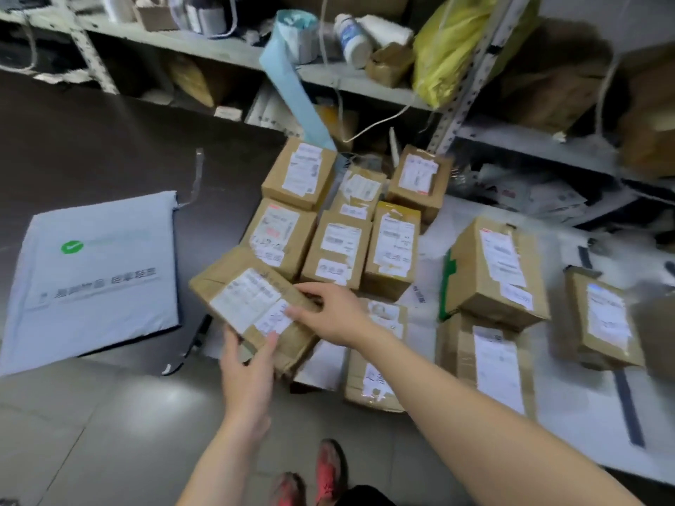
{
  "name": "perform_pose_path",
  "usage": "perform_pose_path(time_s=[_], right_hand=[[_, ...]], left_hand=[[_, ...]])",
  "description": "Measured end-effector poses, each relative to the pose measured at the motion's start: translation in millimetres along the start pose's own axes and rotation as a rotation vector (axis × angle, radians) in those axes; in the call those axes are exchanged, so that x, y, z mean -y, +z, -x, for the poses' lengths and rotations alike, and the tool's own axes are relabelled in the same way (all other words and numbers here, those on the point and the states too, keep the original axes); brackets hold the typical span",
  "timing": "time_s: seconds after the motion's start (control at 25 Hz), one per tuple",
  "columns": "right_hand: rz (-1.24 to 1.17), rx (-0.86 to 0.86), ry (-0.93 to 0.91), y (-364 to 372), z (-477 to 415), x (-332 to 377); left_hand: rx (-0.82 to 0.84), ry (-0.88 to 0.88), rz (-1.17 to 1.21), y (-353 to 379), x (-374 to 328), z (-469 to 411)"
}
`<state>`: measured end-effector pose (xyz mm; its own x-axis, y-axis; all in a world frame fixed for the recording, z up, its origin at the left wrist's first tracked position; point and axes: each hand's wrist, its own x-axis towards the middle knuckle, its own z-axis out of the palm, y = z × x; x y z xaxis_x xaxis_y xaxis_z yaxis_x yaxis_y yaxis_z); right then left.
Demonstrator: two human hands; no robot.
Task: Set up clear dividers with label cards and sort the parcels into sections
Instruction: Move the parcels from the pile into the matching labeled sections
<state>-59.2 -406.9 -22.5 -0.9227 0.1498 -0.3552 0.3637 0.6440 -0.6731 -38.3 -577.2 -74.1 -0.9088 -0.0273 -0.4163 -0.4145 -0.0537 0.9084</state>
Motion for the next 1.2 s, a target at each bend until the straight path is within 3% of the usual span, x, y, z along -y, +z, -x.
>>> perform_pose_path(time_s=[0.2,0.52,0.8,1.2], right_hand=[[-0.15,-0.227,-0.032,-29,59,36],[-0.375,-0.669,0.044,-101,194,1],[-0.497,-0.929,0.139,-145,339,-93],[-0.57,-1.013,0.226,-204,516,-275]], left_hand=[[0.042,0.2,-0.058,-5,-58,24],[0.566,0.459,-0.165,74,-115,104],[0.9,0.519,-0.32,177,-74,210],[1.013,0.519,-0.447,324,28,402]])
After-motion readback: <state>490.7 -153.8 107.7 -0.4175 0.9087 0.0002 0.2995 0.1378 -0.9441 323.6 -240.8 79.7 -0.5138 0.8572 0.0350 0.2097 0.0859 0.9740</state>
